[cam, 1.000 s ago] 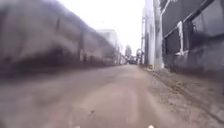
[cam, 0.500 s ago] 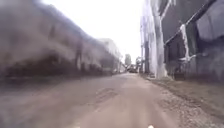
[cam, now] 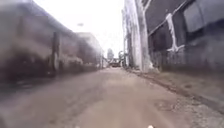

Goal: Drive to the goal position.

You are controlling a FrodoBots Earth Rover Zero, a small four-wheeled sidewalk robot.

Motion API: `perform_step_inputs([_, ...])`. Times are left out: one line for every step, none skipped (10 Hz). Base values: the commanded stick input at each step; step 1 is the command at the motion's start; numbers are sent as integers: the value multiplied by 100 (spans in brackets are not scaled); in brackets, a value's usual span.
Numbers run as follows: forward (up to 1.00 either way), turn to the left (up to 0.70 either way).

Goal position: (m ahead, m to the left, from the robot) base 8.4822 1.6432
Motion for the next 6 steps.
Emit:
perform_step_inputs([100,0])
perform_step_inputs([100,0])
perform_step_inputs([100,0])
perform_step_inputs([100,0])
perform_step_inputs([100,0])
perform_step_inputs([100,0])
